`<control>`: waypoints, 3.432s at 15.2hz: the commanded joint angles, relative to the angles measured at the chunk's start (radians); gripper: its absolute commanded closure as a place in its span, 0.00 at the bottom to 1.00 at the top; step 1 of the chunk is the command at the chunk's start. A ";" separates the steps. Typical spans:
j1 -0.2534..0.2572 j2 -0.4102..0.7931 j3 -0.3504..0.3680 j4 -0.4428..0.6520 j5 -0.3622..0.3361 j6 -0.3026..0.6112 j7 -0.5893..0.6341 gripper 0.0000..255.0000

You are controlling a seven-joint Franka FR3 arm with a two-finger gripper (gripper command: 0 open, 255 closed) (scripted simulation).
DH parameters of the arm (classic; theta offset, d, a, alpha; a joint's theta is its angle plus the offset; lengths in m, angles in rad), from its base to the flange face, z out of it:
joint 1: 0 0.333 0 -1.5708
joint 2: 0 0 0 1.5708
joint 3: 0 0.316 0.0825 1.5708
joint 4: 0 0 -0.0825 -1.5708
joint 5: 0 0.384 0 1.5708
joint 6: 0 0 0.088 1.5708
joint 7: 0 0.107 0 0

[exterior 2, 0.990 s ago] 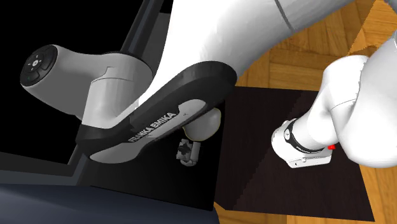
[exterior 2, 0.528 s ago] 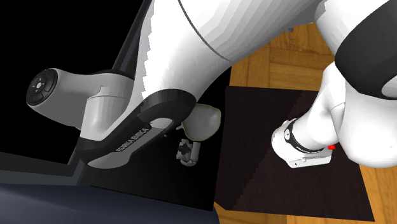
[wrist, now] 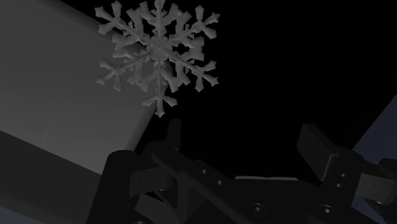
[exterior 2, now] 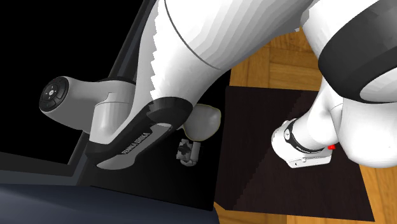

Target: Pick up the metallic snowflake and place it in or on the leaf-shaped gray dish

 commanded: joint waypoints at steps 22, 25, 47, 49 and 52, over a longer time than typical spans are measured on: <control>-0.107 0.028 -0.024 -0.273 -0.023 0.661 -0.116 0.00; -0.104 0.074 -0.028 -0.249 -0.026 0.684 -0.113 0.00; -0.101 0.115 -0.031 -0.224 -0.027 0.700 -0.112 1.00; -0.104 0.088 -0.027 -0.231 -0.026 0.680 -0.114 1.00; -0.109 0.049 -0.022 -0.241 -0.023 0.650 -0.118 1.00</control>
